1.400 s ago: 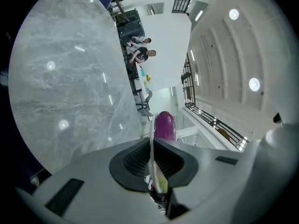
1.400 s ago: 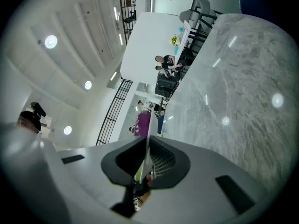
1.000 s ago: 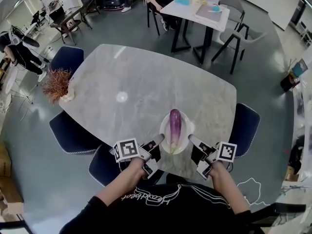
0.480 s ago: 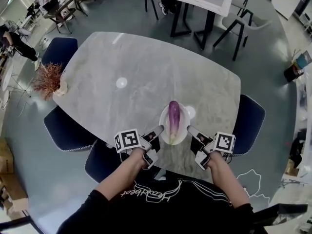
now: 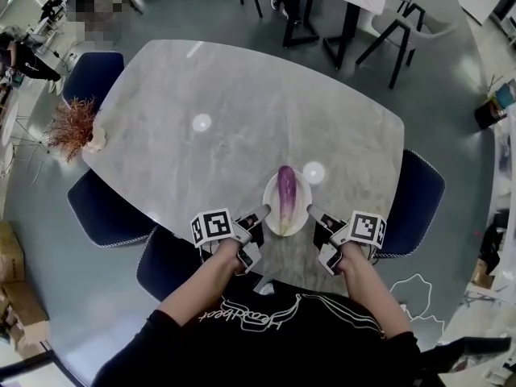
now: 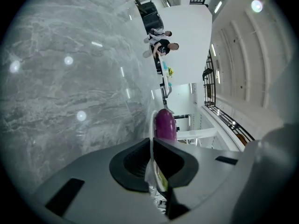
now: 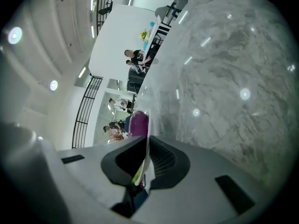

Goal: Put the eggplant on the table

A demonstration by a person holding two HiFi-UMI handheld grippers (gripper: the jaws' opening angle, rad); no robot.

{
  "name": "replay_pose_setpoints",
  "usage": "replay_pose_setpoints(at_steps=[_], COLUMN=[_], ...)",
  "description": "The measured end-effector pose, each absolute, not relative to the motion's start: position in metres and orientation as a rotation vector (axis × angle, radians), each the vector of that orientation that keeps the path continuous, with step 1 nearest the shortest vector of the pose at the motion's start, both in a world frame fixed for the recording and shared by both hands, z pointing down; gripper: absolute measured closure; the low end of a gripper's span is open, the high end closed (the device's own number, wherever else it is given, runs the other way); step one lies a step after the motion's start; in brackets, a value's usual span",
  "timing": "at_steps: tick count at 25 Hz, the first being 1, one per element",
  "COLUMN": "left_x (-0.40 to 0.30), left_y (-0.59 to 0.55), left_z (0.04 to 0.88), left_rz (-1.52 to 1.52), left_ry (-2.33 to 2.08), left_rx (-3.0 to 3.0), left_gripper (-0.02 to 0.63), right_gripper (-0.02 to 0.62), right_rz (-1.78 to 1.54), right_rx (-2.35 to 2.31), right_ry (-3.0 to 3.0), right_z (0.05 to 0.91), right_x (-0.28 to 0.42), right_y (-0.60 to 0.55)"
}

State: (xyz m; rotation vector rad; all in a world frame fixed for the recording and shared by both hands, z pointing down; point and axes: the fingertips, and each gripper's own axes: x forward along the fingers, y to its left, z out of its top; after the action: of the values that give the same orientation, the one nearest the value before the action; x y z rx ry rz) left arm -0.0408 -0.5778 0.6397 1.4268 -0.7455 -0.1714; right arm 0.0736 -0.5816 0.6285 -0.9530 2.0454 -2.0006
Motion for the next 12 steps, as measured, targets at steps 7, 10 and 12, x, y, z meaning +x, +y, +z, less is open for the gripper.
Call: replay_pose_setpoints(at_steps=[7, 10, 12], left_x=[-0.041, -0.041, -0.042], left_y=[-0.576, -0.575, -0.575], left_z=[0.658, 0.664, 0.667], left_rz=[-0.121, -0.095, -0.085], left_ry=[-0.769, -0.777, -0.781], left_rx=[1.408, 1.394, 1.387], left_gripper=[0.583, 0.583, 0.583], right_gripper=[0.574, 0.574, 0.574], right_rz=[-2.080, -2.095, -2.104], right_rx=[-1.012, -1.005, -1.012], right_ry=[2.051, 2.059, 2.070], right_z=[0.651, 0.654, 0.656], right_x=[0.073, 0.072, 0.071], right_y=[-0.579, -0.580, -0.581])
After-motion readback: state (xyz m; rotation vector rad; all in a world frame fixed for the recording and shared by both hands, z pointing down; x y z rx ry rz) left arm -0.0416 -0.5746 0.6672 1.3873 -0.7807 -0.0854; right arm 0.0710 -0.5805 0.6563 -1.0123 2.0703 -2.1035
